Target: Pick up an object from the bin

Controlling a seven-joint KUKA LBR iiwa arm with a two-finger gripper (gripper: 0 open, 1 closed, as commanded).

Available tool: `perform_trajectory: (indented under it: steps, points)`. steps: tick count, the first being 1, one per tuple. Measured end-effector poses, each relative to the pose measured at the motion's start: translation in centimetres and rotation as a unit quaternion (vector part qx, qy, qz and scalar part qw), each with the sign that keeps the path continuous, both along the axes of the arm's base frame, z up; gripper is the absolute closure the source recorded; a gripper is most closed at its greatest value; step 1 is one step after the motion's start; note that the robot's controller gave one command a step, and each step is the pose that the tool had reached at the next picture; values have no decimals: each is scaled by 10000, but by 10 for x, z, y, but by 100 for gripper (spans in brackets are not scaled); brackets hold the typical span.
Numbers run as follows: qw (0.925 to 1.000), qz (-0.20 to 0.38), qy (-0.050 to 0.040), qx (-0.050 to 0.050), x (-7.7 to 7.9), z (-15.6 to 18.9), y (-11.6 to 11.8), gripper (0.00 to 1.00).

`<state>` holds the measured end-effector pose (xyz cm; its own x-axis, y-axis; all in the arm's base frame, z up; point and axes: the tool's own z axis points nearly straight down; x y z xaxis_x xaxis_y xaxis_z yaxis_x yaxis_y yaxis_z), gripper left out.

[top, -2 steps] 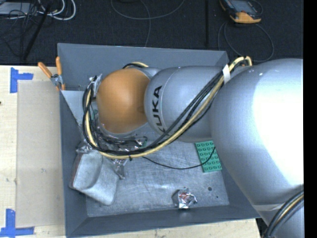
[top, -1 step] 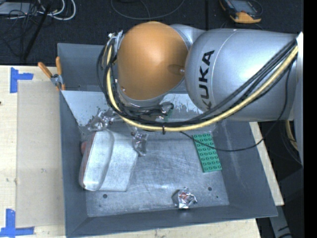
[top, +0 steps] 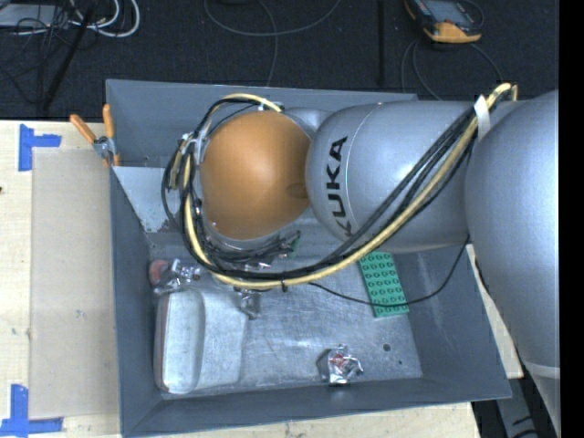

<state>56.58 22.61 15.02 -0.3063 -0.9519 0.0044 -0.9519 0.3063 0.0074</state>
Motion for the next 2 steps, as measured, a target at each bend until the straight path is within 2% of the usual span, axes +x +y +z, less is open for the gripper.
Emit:
perform_trajectory:
  steps: [1, 2]
  points:
    - [9995, 296, -65, 3, 1, -37, 4, 100]
    - [9956, 939, -36, -5, 12, -65, 14, 100]
